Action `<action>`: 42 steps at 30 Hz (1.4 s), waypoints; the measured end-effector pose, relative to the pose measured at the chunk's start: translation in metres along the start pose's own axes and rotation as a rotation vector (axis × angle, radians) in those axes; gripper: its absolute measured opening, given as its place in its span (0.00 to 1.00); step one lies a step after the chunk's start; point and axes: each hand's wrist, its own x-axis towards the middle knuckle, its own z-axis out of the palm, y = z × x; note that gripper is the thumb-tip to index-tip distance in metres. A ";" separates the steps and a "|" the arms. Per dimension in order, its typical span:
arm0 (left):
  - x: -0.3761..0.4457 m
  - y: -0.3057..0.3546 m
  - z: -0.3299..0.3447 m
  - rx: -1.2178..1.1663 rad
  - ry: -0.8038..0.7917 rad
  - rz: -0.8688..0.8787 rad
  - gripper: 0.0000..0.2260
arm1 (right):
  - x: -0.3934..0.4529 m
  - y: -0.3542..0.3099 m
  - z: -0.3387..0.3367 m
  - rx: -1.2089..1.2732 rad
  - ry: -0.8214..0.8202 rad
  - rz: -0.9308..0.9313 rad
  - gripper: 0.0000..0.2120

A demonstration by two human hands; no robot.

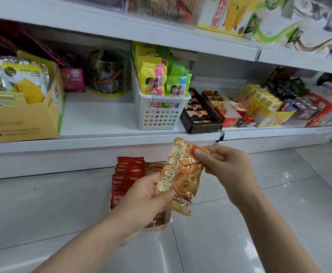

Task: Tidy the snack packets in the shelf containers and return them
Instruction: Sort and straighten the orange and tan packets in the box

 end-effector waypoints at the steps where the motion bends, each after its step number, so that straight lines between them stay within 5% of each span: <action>1: -0.003 0.000 0.001 -0.048 -0.009 -0.021 0.13 | -0.002 0.000 0.001 0.040 0.005 0.032 0.07; 6: -0.015 0.003 -0.003 -0.220 -0.119 -0.144 0.12 | -0.007 -0.004 0.002 0.067 -0.001 0.074 0.06; 12: -0.014 0.017 0.005 -0.820 -0.204 -0.327 0.34 | -0.009 -0.005 0.009 0.261 -0.127 0.099 0.09; 16: -0.009 0.015 0.015 -0.870 -0.179 -0.289 0.26 | -0.011 -0.004 0.019 0.437 -0.227 0.066 0.13; 21: -0.006 0.011 0.006 -0.411 0.208 -0.088 0.12 | -0.014 0.001 0.011 0.617 -0.311 0.224 0.22; 24: -0.008 0.009 0.001 -0.183 0.296 0.021 0.08 | -0.018 0.004 0.011 0.444 -0.330 0.145 0.20; 28: -0.011 0.010 0.003 -0.410 0.207 -0.045 0.12 | -0.016 0.009 0.016 0.409 -0.199 0.088 0.12; 31: -0.013 0.010 0.003 -0.791 0.051 -0.332 0.28 | -0.013 0.010 0.017 0.463 -0.222 0.116 0.13; 34: -0.018 0.008 0.009 -0.870 -0.130 -0.396 0.27 | -0.014 0.012 0.024 0.524 -0.314 0.111 0.12; 38: -0.011 0.006 0.011 -0.739 0.058 -0.334 0.29 | -0.012 0.015 0.026 0.529 -0.301 0.153 0.11; 42: -0.004 0.001 0.005 -0.451 0.388 -0.156 0.11 | -0.011 0.012 0.016 0.628 -0.356 0.243 0.27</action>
